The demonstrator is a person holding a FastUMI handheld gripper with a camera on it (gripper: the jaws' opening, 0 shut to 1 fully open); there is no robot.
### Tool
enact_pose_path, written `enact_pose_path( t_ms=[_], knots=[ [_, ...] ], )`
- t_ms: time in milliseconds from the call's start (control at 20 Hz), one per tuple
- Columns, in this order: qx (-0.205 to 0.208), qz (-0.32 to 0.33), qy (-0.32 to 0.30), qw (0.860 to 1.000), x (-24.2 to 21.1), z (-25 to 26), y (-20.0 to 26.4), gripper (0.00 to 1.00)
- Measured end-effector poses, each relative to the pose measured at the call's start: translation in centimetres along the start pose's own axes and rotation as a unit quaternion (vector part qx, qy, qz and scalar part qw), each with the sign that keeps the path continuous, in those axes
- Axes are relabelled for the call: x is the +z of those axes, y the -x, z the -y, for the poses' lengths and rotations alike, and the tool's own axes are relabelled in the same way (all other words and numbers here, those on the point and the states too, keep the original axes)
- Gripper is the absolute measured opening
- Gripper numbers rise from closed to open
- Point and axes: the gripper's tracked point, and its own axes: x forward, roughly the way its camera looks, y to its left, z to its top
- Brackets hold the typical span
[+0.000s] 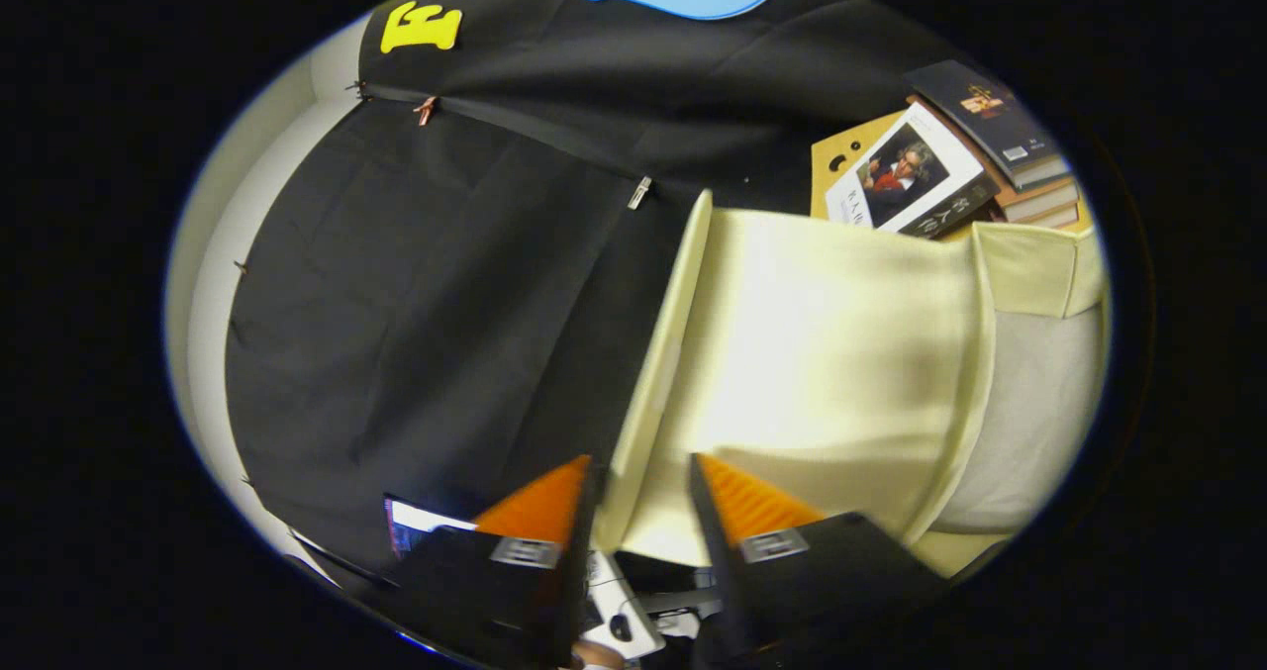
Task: Open the storage box then place both shoes into the box .Put the left shoe in first, then the right shoe, with the right side of both shoes facing outward in a uniform manner.
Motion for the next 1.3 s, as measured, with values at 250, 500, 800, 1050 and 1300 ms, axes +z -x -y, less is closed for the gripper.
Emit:
enact_pose_path(
  t_ms=[250, 500, 800, 1050, 1300],
  knots=[
    [-0.051, 0.036, 0.068, 0.996, 2.0, 2.2, 5.1, 0.97],
    [-0.119, 0.112, 0.127, 0.978, 5.4, 5.7, 13.4, 0.97],
    [-0.279, 0.161, 0.193, 0.927, 7.6, 14.2, 26.5, 0.97],
    [-0.397, 0.153, 0.160, 0.890, 5.3, 22.6, 34.8, 0.98],
    [-0.483, 0.120, 0.112, 0.860, 2.3, 31.7, 40.0, 0.98]
  ],
)
